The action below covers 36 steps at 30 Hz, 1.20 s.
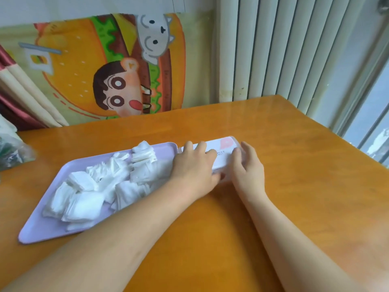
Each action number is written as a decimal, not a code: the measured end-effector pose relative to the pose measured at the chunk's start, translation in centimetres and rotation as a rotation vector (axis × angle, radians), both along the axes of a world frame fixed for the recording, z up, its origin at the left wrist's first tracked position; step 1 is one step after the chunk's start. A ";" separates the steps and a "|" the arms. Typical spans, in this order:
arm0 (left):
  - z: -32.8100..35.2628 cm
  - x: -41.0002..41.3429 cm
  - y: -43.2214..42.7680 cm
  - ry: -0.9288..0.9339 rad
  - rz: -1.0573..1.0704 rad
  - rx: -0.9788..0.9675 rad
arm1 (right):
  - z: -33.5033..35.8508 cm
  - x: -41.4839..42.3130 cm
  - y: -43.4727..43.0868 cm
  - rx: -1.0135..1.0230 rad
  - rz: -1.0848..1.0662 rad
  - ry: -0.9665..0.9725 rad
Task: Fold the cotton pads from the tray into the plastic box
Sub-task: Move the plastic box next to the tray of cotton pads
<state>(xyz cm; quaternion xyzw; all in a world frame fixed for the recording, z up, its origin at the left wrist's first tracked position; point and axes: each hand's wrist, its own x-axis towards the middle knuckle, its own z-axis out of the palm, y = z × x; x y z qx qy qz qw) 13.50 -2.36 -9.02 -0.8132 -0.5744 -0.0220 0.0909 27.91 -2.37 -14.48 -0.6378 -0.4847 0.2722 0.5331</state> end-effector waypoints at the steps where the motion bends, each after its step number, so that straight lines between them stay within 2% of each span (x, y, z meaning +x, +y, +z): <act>1: 0.0 0.0 0.1 0.012 -0.002 0.011 | 0.1 -0.1 0.0 0.007 -0.001 0.025; 5: -0.3 0.1 0.0 0.067 -0.015 0.044 | 0.2 0.3 0.0 0.013 -0.012 0.051; 10: 2.1 -0.8 0.7 -0.032 -0.033 0.041 | -0.2 0.5 -0.2 0.063 -0.026 0.133; 11: 3.0 -1.2 1.1 -0.082 -0.037 0.027 | -0.2 0.5 -0.3 0.081 -0.051 0.051; 14: 5.6 -2.9 2.9 -0.241 -0.025 0.041 | -0.3 0.0 -0.4 0.283 -0.157 -0.466; 16: 6.9 -4.1 4.4 -0.256 0.029 0.102 | -0.7 -0.9 -0.4 0.427 -0.088 -0.646; 21: 5.8 -6.4 6.4 -0.226 0.215 0.090 | -1.6 -2.9 -1.0 0.465 0.165 -0.766; 26: 3.8 -7.5 6.1 -0.189 0.300 -0.014 | -1.6 -3.5 -1.2 0.406 0.209 -0.817; 30: 3.1 -9.9 4.9 -0.208 0.193 -0.091 | -1.5 -3.5 -1.2 0.409 0.144 -0.843; 33: 2.9 -11.9 2.7 -0.359 0.091 -0.095 | -1.6 -4.2 -1.4 0.418 0.112 -0.855; 36: 2.5 -13.9 -0.4 -0.453 0.018 -0.186 | -1.8 -4.3 -1.4 0.445 0.113 -0.872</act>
